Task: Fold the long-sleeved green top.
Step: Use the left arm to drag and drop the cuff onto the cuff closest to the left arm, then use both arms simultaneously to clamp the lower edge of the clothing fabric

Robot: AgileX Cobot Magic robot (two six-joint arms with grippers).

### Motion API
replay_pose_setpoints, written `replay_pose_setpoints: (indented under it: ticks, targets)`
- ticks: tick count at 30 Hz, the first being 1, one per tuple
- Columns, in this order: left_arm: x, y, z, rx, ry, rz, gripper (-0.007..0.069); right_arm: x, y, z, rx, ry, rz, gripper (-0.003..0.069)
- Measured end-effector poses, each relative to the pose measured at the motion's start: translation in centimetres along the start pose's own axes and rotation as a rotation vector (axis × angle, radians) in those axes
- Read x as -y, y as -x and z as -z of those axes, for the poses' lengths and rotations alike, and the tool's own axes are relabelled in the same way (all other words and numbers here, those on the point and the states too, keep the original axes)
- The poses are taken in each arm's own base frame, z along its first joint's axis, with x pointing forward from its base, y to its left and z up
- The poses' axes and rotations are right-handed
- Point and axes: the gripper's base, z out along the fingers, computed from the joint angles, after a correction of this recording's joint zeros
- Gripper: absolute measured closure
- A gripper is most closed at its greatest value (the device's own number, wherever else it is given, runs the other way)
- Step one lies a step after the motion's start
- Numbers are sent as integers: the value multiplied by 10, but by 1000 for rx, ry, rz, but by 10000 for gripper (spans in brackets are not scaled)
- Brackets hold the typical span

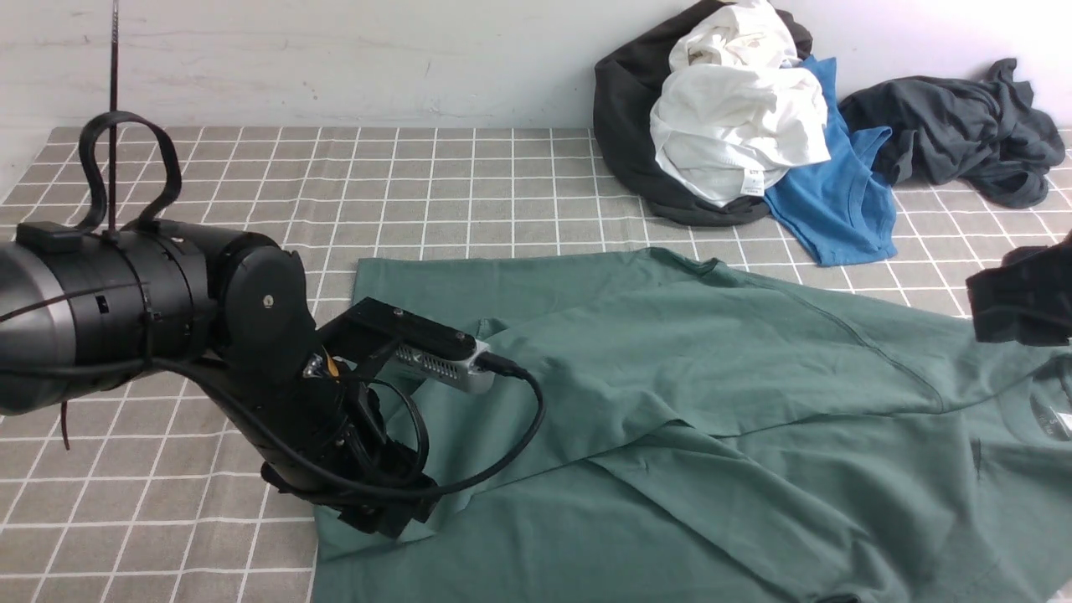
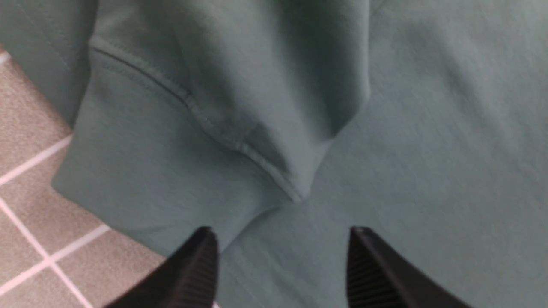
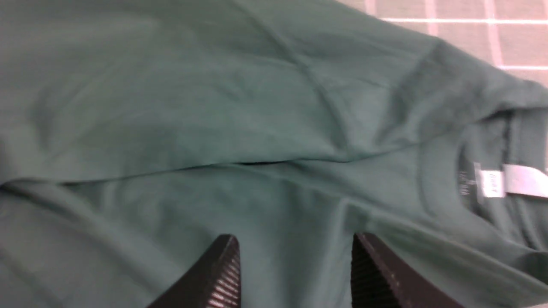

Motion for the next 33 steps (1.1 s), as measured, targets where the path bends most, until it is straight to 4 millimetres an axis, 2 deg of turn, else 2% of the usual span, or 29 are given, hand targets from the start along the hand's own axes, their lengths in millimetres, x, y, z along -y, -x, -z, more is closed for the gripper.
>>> replay_pose_setpoints:
  ticks: [1, 2, 3, 8, 13, 17, 19, 29, 32, 33]
  targets:
    - [1, -1, 1, -4, -2, -8, 183, -2, -1, 3, 4, 4, 7, 323]
    - [7, -7, 7, -39, -11, -61, 117, -17, -7, 17, -6, 44, 58, 323]
    - [12, -11, 11, -65, -21, -103, 97, -24, -11, 23, -17, 60, 85, 323]
    - [43, -35, 14, -167, -58, -317, 75, -46, -33, 50, -108, 122, 203, 323]
    - [66, -77, -22, -292, -46, -644, 75, -59, -48, 78, -65, 172, 300, 323]
    - [70, -94, -41, -311, -26, -760, 75, -58, -51, 87, -34, 174, 314, 323]
    - [70, -99, -49, -306, -14, -807, 74, -57, -51, 89, -29, 172, 321, 323]
    - [70, -100, -50, -311, -9, -860, 83, -57, -52, 89, -30, 172, 324, 323]
    - [69, -98, -51, -292, 14, -823, 184, -57, -52, 89, -30, 172, 325, 323]
    - [69, -98, -51, -291, 15, -823, 193, -57, -52, 89, -30, 172, 325, 323]
